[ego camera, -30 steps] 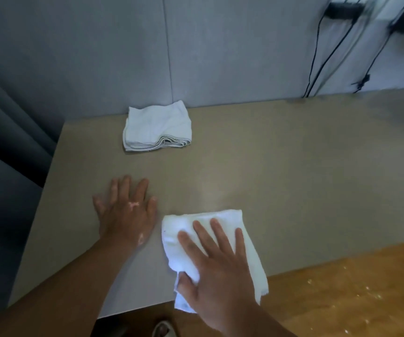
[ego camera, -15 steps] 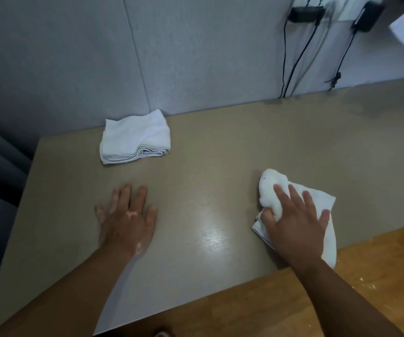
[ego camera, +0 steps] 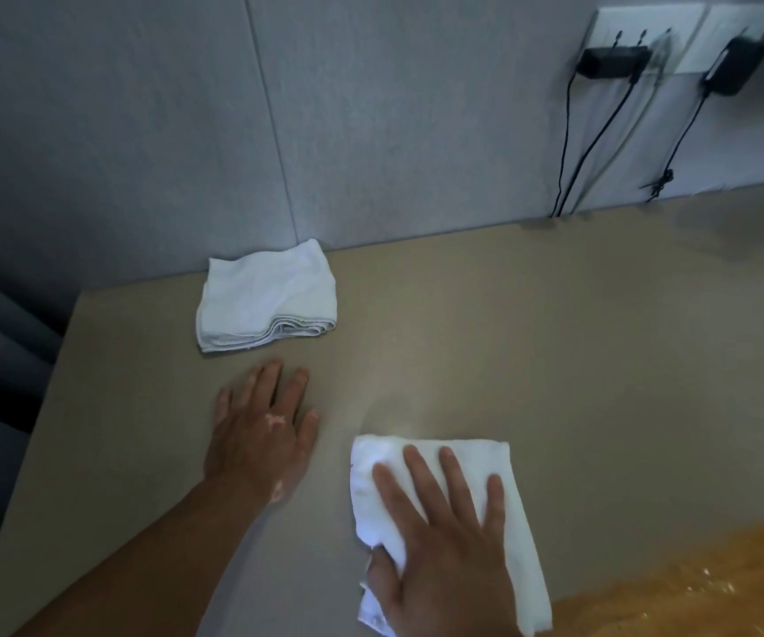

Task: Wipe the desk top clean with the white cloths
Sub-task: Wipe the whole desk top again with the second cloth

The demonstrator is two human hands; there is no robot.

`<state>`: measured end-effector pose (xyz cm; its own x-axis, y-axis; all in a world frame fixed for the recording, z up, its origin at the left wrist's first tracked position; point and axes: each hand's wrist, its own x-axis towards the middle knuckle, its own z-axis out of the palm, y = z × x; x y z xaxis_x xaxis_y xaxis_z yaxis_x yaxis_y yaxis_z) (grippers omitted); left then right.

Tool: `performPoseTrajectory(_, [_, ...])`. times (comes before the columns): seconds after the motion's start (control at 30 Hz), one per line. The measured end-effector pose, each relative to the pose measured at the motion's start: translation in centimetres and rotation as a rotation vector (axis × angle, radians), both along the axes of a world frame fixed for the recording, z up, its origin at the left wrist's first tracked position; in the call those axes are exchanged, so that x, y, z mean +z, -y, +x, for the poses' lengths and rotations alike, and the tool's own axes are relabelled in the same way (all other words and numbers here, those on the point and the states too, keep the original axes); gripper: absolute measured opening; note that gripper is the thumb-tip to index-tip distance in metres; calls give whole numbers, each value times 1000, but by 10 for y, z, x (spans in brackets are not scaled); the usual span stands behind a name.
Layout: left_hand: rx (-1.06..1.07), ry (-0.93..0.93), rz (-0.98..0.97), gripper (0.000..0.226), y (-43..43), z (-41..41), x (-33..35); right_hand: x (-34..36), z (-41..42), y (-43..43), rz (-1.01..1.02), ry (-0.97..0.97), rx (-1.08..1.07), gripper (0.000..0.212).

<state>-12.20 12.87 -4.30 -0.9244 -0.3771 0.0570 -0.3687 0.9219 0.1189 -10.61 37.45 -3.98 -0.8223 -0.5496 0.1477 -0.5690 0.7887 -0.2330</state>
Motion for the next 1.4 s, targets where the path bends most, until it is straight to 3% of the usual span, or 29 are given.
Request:
performPoseTrajectory(0.2, [-194, -75, -26, 49, 3, -28, 2, 5, -68, 30, 46, 77, 3, 72])
performPoseTrajectory(0.47, [-303, -205, -1, 44, 10, -62, -4, 13, -170, 83, 114, 161, -31, 64])
performPoseTrajectory(0.63, [-271, -105, 14, 49, 9, -67, -1, 21, -216, 119, 138, 219, 5, 71])
performPoseTrajectory(0.77, [-224, -19, 15, 65, 9, -68, -3, 23, -246, 141, 153, 216, 48, 68])
performPoseTrajectory(1.0, [-239, -4, 32, 69, 10, -69, -5, 21, -280, 150, 111, 215, 49, 60])
performPoseTrajectory(1.2, [-240, 5, 21, 69, 12, -70, -6, 21, -323, 106, 88, 220, -139, 68])
performPoseTrajectory(1.4, [-234, -8, 14, 69, 10, -72, -7, 14, -350, 66, 64, 209, -350, 60])
